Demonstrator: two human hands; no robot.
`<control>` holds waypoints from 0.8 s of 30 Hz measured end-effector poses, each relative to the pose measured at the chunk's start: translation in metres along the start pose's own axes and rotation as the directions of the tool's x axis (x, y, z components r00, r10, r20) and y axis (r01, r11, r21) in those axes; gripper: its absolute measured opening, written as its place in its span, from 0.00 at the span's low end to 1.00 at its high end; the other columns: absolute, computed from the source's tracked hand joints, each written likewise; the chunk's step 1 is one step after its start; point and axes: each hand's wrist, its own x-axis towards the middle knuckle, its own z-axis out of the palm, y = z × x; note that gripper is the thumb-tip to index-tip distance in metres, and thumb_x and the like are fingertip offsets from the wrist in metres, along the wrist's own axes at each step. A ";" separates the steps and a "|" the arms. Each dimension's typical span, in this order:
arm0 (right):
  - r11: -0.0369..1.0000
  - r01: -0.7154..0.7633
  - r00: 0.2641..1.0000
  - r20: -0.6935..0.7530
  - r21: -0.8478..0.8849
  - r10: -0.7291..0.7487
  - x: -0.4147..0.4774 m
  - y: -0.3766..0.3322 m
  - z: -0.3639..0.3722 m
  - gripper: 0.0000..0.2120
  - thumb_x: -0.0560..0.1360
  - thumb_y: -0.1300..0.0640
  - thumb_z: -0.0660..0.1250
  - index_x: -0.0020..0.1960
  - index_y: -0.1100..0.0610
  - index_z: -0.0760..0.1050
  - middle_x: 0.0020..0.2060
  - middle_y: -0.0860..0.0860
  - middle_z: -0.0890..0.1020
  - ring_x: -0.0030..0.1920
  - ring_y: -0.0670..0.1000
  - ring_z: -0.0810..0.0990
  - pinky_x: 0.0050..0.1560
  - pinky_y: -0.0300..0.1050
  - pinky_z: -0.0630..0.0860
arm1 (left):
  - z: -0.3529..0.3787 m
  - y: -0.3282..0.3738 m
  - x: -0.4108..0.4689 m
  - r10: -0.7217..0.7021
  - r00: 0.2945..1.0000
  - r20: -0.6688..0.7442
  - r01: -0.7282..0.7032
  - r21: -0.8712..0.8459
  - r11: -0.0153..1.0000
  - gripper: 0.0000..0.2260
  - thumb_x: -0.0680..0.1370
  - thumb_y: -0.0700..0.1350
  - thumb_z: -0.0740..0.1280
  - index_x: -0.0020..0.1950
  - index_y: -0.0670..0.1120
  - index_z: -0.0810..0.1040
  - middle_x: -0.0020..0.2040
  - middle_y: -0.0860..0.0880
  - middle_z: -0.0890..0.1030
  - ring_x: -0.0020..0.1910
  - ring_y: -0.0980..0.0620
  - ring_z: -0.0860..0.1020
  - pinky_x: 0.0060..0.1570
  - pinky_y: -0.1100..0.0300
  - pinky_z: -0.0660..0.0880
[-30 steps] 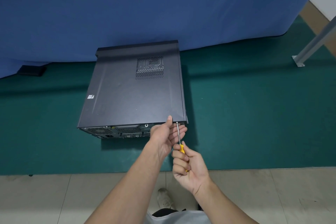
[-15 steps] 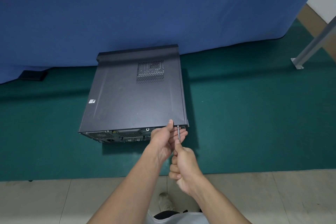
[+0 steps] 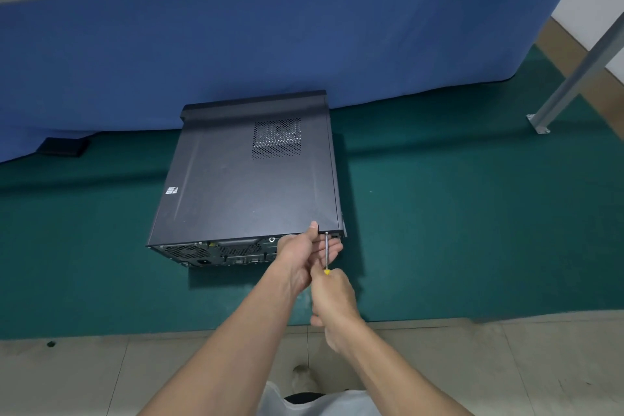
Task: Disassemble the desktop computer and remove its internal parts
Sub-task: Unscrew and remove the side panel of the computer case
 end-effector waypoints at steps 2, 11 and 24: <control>0.950 -0.116 0.986 0.148 0.290 0.075 -0.004 0.002 -0.012 0.17 0.80 0.43 0.59 0.42 0.57 0.67 0.27 0.49 0.66 0.23 0.47 0.62 0.23 0.39 0.57 | 0.000 -0.001 0.000 0.006 1.000 0.010 -0.006 0.009 1.000 0.15 0.82 0.44 0.63 0.46 0.31 0.75 0.41 0.35 0.83 0.37 0.43 0.83 0.32 0.57 0.81; 0.743 -0.306 0.872 0.488 0.596 -0.032 -0.010 0.005 -0.048 0.06 0.81 0.64 0.57 0.48 0.64 0.70 0.33 0.57 0.73 0.28 0.50 0.68 0.25 0.40 0.65 | -0.001 -0.014 -0.003 0.136 0.990 0.020 -0.138 0.099 0.986 0.02 0.76 0.30 0.67 0.45 0.33 0.79 0.38 0.40 0.84 0.35 0.49 0.84 0.33 0.63 0.80; 0.984 0.158 0.981 0.122 -0.077 -0.148 -0.005 0.008 -0.037 0.06 0.81 0.60 0.57 0.45 0.59 0.67 0.36 0.56 0.74 0.31 0.51 0.73 0.31 0.44 0.70 | 0.003 -0.013 -0.006 0.191 0.981 -0.025 -0.186 0.143 0.972 0.09 0.77 0.28 0.64 0.57 0.29 0.74 0.49 0.33 0.82 0.39 0.44 0.83 0.37 0.58 0.82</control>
